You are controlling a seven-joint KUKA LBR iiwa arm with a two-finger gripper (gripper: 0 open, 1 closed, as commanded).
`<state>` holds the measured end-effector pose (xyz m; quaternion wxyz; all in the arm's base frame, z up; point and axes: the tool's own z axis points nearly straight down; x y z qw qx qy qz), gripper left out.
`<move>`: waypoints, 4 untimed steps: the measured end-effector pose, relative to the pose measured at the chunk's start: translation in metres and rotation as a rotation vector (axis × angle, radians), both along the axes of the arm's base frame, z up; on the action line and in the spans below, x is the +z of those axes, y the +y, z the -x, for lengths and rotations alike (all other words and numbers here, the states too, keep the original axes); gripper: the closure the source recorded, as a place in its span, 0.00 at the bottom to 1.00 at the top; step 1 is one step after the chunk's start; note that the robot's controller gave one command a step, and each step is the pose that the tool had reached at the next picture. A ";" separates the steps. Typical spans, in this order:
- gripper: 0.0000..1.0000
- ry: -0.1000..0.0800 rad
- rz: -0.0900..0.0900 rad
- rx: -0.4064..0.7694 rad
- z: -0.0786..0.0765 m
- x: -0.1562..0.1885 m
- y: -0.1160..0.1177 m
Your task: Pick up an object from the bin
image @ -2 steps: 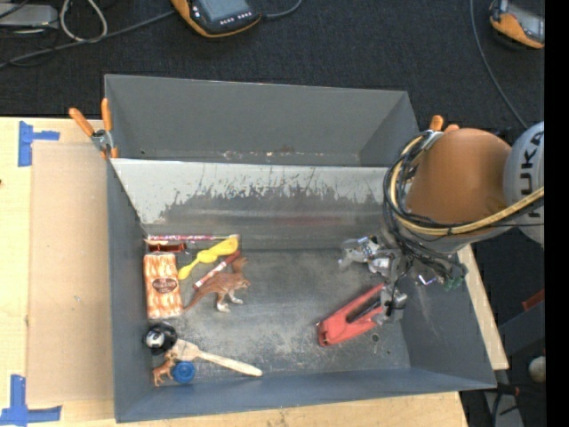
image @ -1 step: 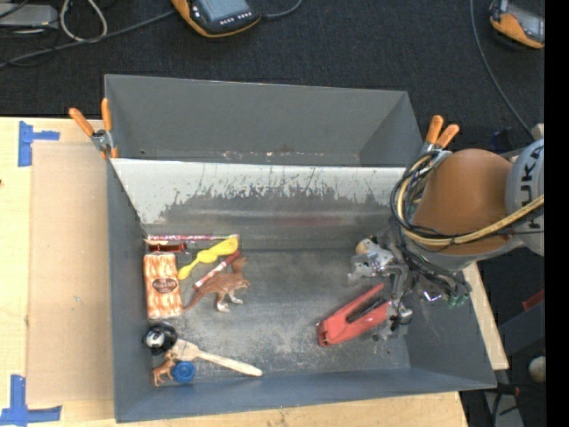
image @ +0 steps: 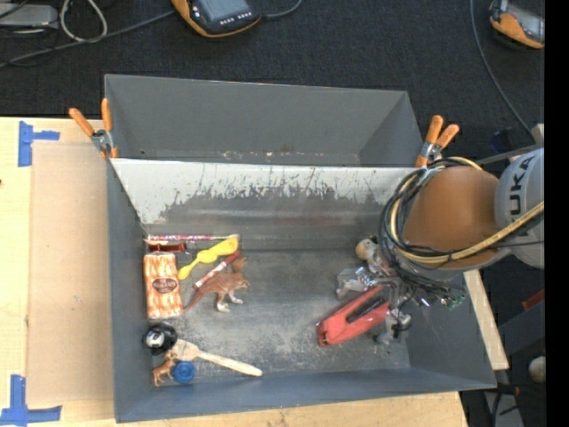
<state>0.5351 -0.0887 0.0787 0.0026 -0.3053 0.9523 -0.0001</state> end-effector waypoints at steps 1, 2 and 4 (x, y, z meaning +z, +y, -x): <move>1.00 0.001 0.000 -0.045 0.002 -0.008 0.009; 1.00 0.001 0.000 -0.046 0.002 -0.008 0.009; 1.00 0.007 -0.003 -0.047 0.004 0.025 0.011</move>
Offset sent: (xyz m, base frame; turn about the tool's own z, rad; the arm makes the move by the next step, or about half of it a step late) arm 0.0000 0.0000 0.0000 0.0000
